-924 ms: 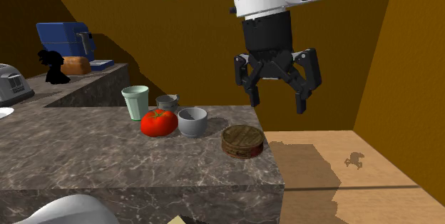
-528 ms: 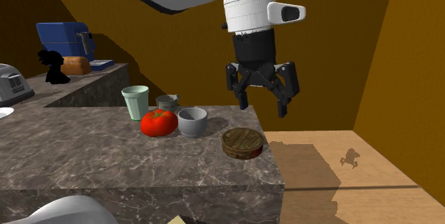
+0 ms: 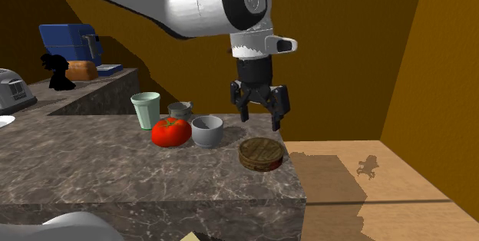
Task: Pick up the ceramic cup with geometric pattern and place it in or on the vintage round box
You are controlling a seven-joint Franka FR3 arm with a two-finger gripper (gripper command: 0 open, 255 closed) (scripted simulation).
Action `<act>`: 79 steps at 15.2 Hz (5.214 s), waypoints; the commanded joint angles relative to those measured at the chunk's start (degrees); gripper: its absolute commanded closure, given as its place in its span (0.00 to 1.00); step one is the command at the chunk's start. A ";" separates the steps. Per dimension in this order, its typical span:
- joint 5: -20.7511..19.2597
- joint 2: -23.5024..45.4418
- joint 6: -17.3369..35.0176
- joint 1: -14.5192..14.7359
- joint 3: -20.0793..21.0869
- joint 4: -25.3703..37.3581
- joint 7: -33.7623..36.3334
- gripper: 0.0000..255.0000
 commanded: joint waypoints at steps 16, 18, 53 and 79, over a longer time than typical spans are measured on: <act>0.59 31.12 14.00 3.95 12.44 15.30 17.27 0.00; -0.62 35.29 14.93 4.77 13.31 18.25 19.49 0.00; -5.41 48.43 18.58 8.72 14.17 26.81 25.91 1.00; 1.10 37.75 4.75 1.71 11.56 30.58 13.96 1.00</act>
